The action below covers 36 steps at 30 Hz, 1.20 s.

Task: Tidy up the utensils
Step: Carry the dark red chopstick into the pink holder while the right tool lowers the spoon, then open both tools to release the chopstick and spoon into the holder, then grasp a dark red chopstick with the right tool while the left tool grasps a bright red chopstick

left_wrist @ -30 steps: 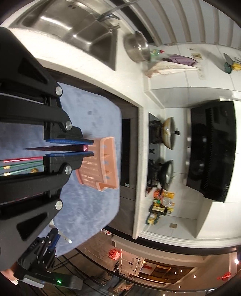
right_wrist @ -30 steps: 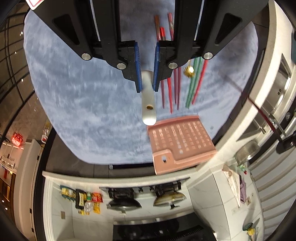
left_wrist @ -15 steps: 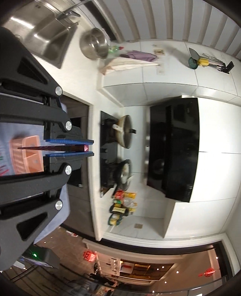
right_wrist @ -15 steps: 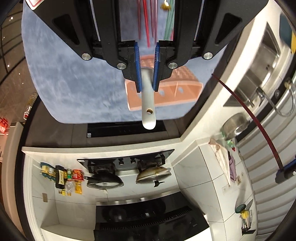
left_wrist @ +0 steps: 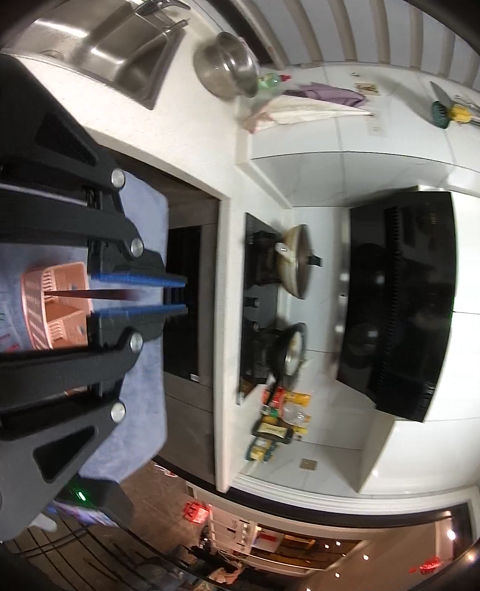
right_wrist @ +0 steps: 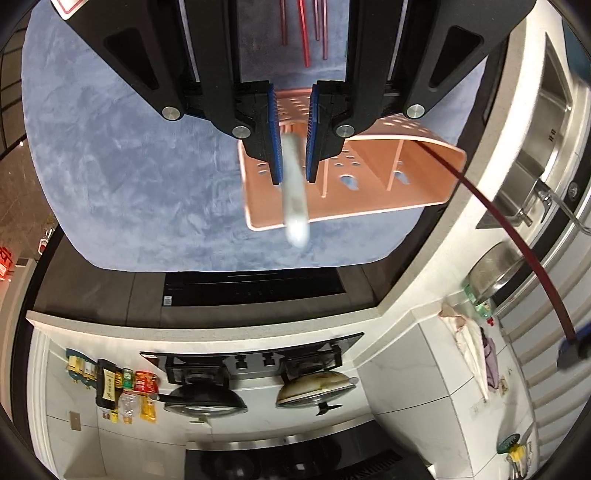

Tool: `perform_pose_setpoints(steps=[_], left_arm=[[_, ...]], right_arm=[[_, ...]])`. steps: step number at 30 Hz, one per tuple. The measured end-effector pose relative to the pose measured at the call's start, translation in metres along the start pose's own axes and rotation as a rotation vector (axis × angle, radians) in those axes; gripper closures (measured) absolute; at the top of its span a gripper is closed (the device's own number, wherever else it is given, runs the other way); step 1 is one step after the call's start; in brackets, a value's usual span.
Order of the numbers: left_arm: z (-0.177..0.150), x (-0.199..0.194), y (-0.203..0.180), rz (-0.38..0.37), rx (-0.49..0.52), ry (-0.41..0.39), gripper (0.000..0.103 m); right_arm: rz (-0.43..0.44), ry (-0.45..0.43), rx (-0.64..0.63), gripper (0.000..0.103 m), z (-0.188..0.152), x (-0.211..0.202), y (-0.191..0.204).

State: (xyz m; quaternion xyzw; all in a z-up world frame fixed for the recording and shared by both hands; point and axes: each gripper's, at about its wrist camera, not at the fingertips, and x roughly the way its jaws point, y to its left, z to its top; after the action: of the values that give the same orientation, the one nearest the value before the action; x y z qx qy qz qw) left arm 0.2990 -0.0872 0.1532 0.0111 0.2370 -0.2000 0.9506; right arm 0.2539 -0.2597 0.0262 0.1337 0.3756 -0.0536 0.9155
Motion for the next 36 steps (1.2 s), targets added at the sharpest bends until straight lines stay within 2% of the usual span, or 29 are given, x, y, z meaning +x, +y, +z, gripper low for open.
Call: perform_pose_setpoints(steps=[2,5,9,11,17,21,24,26,30,32,36], left_arm=[[-0.008,0.001,0.003,0.028,-0.006,0.009,0.052],[-0.018,-0.009,0.009,0.061,-0.024,-0.006,0.035],[-0.036,-0.029,0.017,0.075,-0.045,0.009,0.031],[-0.054,-0.041,0.021,0.093,-0.051,0.026,0.028],[-0.142,-0.061,0.023,0.118,-0.041,0.161,0.028],[-0.212,-0.067,0.015,0.091,-0.021,0.287,0.028],[-0.250,-0.071,0.007,0.082,0.028,0.359,0.028],[-0.274,-0.076,0.003,0.075,0.036,0.398,0.028],[-0.304,-0.083,0.001,0.036,-0.001,0.462,0.028],[-0.315,-0.089,-0.004,0.019,0.013,0.484,0.028],[-0.323,-0.098,-0.011,-0.001,0.033,0.495,0.028]], right_arm=[[-0.002,-0.015,0.011,0.076,-0.002,-0.007,-0.002],[0.006,-0.042,0.022,0.072,-0.008,-0.027,-0.005],[0.005,-0.067,0.010,0.064,-0.033,-0.062,-0.010],[-0.006,-0.051,-0.002,0.064,-0.059,-0.078,-0.014],[-0.032,0.061,0.012,0.064,-0.143,-0.100,-0.031],[-0.025,0.123,0.007,0.064,-0.194,-0.108,-0.033],[-0.062,0.153,-0.060,0.064,-0.227,-0.108,-0.025],[-0.056,0.192,-0.066,0.067,-0.245,-0.105,-0.024],[-0.028,0.245,-0.048,0.068,-0.270,-0.101,-0.023],[-0.014,0.258,-0.051,0.074,-0.276,-0.100,-0.018],[-0.010,0.261,-0.079,0.077,-0.285,-0.100,-0.010]])
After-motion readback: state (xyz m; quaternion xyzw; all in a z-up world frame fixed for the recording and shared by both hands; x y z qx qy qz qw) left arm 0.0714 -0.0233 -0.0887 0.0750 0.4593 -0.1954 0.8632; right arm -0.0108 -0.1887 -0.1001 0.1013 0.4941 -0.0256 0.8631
